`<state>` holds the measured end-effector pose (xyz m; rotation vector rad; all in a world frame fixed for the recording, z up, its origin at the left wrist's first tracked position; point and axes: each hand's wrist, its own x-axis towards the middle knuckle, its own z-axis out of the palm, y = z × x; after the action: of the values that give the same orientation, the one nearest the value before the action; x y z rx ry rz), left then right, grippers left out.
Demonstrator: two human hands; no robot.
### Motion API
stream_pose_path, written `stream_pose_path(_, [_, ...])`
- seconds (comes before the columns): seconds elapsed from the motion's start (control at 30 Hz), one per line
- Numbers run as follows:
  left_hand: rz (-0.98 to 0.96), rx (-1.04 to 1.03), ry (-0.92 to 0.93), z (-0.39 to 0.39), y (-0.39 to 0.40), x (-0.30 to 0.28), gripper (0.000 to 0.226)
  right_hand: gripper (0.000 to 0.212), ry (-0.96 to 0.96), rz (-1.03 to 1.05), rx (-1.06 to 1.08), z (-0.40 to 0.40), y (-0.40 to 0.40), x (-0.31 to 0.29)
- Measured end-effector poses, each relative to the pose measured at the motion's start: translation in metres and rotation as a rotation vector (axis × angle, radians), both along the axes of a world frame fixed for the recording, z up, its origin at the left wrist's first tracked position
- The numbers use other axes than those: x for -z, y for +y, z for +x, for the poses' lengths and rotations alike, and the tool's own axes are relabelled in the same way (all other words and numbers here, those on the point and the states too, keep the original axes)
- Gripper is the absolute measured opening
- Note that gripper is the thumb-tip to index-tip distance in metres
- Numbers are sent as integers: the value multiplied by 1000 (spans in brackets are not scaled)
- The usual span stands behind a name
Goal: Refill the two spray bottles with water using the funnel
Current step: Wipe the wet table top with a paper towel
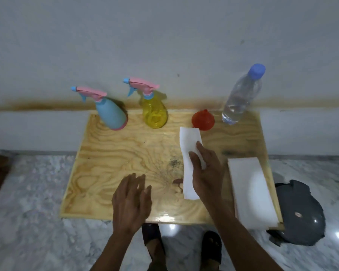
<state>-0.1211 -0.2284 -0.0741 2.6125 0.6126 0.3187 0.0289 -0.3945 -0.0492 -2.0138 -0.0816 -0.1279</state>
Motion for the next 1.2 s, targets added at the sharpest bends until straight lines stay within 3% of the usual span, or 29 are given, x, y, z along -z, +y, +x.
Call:
stream_pose_path(0.1, [-8,-57,56,-10,42,1,52,35,85,25,33,4,26,10])
stream_pose_path(0.2, [-4,-47,106,-16,80,11,57,40,192,-77,59,10,38,27])
stream_pose_path(0.4, [62,-13,170,-23,127,31,52,47,140,-669,63,9,43,69])
stream_pose_path(0.53, [114,-20,167,-25,137,38,52,64,129,-870,103,4,52,77])
stream_pose_path(0.73, [163,-31,140,-30,149,41,55,55,205,-915,-60,5,59,83])
stream_pose_path(0.97, [143,-60,261,-39,166,51,66,61,266,-915,-103,2,75,76])
stream_pose_path(1.2, [112,-44,260,-44,171,58,67,54,320,-865,-149,-6,118,76])
